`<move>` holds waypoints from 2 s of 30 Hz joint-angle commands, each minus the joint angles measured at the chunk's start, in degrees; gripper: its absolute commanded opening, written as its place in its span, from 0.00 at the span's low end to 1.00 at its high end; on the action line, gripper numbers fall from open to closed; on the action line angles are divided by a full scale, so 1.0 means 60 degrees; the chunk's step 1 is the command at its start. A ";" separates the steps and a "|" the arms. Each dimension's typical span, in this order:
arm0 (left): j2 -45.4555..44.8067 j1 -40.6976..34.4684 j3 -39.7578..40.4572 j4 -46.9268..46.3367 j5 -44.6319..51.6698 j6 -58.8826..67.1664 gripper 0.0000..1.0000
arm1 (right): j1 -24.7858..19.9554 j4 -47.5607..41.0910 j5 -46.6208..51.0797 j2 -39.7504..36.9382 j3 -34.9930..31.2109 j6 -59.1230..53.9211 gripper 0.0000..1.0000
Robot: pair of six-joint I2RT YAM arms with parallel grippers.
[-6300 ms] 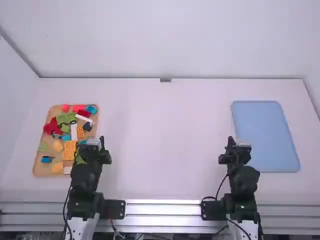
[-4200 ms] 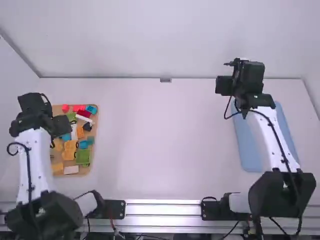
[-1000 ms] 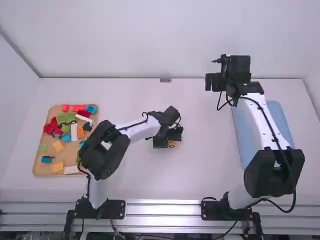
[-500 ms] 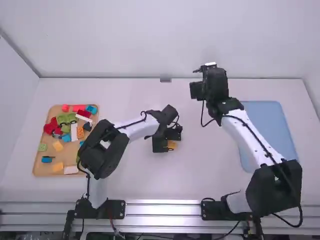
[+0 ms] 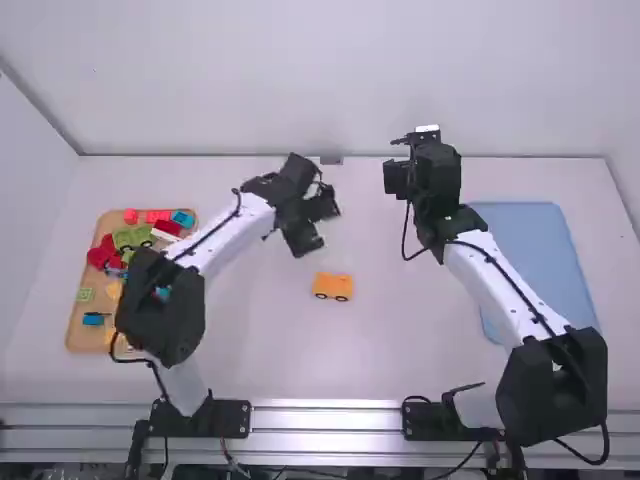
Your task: Assemble lego blocks to make yellow taxi
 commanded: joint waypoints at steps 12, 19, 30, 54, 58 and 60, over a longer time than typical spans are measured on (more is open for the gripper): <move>-0.2189 0.3351 0.1242 -0.2528 -0.2455 -0.7664 0.99 | -0.0270 0.0594 -0.0375 -0.0160 -0.0058 -0.0018 0.98; -0.2251 0.4823 0.1151 -0.4892 -0.5344 -1.1424 0.99 | -0.0197 0.0481 -0.0379 -0.0160 -0.0058 -0.0018 0.98; -0.2251 0.8371 -0.0412 -0.3883 -0.2918 -1.0149 0.99 | -0.0339 0.0484 -0.0342 -0.0160 -0.0055 -0.0018 0.99; -0.0758 1.1726 -0.3311 0.0033 0.0535 -0.6153 0.80 | -0.0248 0.0710 -0.0933 -0.0160 -0.0058 -0.0015 0.99; -0.0357 1.1679 -0.3311 0.0375 0.0503 -0.6149 0.68 | -0.0248 0.0739 -0.1166 -0.0160 -0.0058 -0.0015 0.99; -0.0240 1.1686 -0.3311 0.0550 0.0528 -0.5967 0.66 | -0.0244 0.0736 -0.1129 -0.0160 -0.0058 -0.0007 0.98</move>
